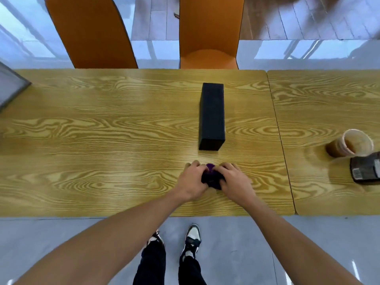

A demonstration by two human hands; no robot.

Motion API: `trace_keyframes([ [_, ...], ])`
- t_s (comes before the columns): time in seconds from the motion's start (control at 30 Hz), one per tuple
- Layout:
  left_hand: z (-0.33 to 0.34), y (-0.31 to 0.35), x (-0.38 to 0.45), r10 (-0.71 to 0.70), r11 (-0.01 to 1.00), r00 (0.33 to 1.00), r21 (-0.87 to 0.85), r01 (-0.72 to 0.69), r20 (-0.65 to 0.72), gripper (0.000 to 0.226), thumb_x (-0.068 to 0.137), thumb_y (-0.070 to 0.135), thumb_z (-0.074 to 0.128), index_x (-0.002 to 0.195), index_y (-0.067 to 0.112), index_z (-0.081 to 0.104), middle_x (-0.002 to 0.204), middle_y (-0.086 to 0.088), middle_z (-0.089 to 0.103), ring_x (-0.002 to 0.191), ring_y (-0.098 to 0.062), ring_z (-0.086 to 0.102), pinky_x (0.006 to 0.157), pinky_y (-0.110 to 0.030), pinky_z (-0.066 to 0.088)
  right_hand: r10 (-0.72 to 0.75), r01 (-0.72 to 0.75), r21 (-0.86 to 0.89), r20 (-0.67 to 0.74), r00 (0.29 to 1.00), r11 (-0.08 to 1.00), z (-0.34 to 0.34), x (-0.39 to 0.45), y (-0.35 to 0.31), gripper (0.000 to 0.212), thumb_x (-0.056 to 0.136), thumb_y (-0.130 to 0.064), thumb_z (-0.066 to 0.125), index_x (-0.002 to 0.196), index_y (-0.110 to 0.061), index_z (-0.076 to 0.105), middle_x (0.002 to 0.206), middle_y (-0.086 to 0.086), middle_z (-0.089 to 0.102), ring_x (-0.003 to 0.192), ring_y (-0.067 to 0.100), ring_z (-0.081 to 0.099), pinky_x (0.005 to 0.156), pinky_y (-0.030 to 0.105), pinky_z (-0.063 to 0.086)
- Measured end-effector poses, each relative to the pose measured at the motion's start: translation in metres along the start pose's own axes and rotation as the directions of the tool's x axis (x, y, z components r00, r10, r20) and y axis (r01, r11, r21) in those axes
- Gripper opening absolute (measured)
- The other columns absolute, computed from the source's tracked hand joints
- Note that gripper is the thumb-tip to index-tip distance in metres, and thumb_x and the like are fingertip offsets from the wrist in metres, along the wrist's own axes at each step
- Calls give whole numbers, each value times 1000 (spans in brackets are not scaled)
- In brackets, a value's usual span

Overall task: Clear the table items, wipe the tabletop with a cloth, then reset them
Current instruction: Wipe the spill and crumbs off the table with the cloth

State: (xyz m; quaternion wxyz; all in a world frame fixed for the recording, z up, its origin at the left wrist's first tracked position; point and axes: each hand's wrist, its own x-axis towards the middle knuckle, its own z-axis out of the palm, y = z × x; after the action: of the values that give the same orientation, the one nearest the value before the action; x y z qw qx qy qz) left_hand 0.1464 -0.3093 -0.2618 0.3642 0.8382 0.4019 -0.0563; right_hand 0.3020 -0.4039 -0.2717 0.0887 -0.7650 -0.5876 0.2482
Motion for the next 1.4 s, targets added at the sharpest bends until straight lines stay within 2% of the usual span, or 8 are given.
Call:
trace_keyframes([
  [0.1, -26, -30, 6, -61, 998, 997, 25, 62, -44, 40, 85, 27, 68, 123, 16, 64, 117, -9, 57, 110, -31, 51, 97, -45, 46, -48, 48, 13, 39, 998, 999, 5, 36, -26, 45, 87, -13, 56, 130, -22, 61, 124, 0, 60, 116, 25, 48, 82, 46, 54],
  [0.2, -33, -58, -10, -136, 991, 989, -24, 135, -62, 34, 84, 26, 71, 116, 14, 68, 110, -10, 58, 100, -35, 56, 90, -46, 48, -102, 104, -12, 89, 991, 995, 19, 57, -57, 41, 88, -16, 57, 128, -23, 62, 121, 0, 60, 113, 26, 50, 85, 45, 53],
  [0.37, -32, -94, -52, -232, 967, 962, -136, 213, -145, 38, 77, 19, 72, 115, 14, 70, 105, -7, 60, 97, -33, 58, 84, -43, 49, -144, 154, -52, 162, 976, 987, 49, 69, -104, 45, 90, -12, 53, 134, -22, 58, 132, 0, 52, 121, 25, 41, 83, 34, 46],
  [0.63, -57, -166, -126, -435, 887, 879, -264, 380, -197, 36, 76, 24, 77, 111, 16, 73, 105, -3, 61, 93, -29, 60, 81, -46, 53, -333, 353, -36, 256, 908, 935, 101, 70, -202, 47, 92, -12, 55, 138, -17, 56, 138, 5, 53, 126, 32, 37, 103, 43, 42],
  [0.8, -51, -186, -159, -502, 854, 841, -270, 445, -204, 30, 78, 24, 76, 107, 17, 73, 104, -1, 61, 95, -30, 58, 81, -44, 53, -366, 411, -81, 325, 872, 908, 118, 58, -235, 47, 90, -17, 62, 137, -21, 55, 137, 3, 52, 127, 31, 40, 89, 46, 52],
  [1.0, -32, -155, -148, -437, 895, 889, -163, 415, -139, 33, 78, 36, 74, 108, 21, 71, 105, 0, 62, 94, -28, 58, 81, -41, 54, -347, 394, -98, 317, 883, 914, 104, 31, -197, 48, 90, -23, 65, 136, -20, 55, 136, 3, 54, 125, 30, 42, 94, 44, 49],
  [1.13, -18, -123, -122, -326, 943, 941, -97, 318, -86, 39, 80, 32, 72, 117, 21, 68, 112, 0, 61, 101, -30, 56, 86, -42, 51, -296, 336, -105, 282, 912, 936, 81, 16, -146, 49, 90, -21, 60, 138, -20, 53, 138, 2, 53, 125, 28, 43, 92, 43, 50],
  [1.4, 1, -41, -36, -72, 997, 997, -28, 72, -21, 45, 92, 14, 64, 136, 20, 58, 129, -5, 59, 115, -32, 52, 102, -42, 42, -42, 48, -108, 53, 998, 993, 32, 5, -41, 48, 86, -24, 69, 133, -23, 60, 131, 1, 58, 121, 27, 48, 72, 40, 53],
])
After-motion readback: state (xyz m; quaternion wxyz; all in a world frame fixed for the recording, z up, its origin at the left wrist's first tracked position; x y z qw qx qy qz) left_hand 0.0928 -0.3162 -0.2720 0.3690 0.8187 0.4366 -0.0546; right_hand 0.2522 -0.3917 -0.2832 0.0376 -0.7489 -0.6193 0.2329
